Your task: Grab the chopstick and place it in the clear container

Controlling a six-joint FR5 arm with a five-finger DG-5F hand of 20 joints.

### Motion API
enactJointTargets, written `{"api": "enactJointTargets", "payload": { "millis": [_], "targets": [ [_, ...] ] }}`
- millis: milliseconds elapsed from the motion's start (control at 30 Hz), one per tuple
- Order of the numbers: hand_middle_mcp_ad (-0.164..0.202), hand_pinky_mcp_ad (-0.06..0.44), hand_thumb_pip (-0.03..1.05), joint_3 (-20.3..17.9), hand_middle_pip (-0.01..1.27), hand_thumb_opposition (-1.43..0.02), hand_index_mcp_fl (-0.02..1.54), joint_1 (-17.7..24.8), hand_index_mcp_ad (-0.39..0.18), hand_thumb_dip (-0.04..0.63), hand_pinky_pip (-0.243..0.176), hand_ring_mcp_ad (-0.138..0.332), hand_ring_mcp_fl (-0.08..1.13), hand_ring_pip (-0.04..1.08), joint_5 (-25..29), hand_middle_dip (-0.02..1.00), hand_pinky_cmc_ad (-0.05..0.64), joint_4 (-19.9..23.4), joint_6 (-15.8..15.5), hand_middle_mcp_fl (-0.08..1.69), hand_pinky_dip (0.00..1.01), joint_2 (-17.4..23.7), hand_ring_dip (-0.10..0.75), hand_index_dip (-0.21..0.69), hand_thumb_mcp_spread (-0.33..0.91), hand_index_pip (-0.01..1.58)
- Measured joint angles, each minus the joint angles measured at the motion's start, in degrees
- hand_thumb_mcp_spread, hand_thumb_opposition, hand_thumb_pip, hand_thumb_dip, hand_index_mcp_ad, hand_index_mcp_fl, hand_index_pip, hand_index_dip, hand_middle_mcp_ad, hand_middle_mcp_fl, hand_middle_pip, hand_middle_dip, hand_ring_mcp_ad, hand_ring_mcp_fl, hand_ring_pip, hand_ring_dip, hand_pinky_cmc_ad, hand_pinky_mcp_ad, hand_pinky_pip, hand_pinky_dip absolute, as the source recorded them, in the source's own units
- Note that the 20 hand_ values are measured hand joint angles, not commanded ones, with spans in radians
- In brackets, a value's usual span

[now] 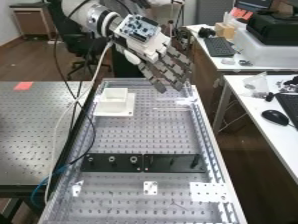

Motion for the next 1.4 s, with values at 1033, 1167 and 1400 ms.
{"api": "enactJointTargets", "payload": {
  "millis": [1033,1167,1400],
  "targets": [
    [0.07,0.316,0.55,-18.7,0.09,-0.72,0.12,-17.3,-0.103,0.113,-0.108,0.134,0.02,0.12,-39.4,0.39,0.41,25.6,-46.7,0.17,0.42,17.6,0.227,0.251,0.21,0.07],
    [0.072,0.316,0.56,-18.6,0.09,-0.72,0.12,-19.6,-0.105,0.112,-0.108,0.134,0.02,0.12,-43.9,0.39,0.41,24.3,-48.3,0.17,0.39,18.1,0.223,0.248,0.21,0.07],
    [0.066,0.316,0.56,-18.8,0.09,-0.72,0.12,-21.6,-0.11,0.108,-0.108,0.134,0.02,0.11,-46.7,0.38,0.41,22.9,-52.1,0.17,0.35,18.9,0.202,0.251,0.19,0.07]
  ]
}}
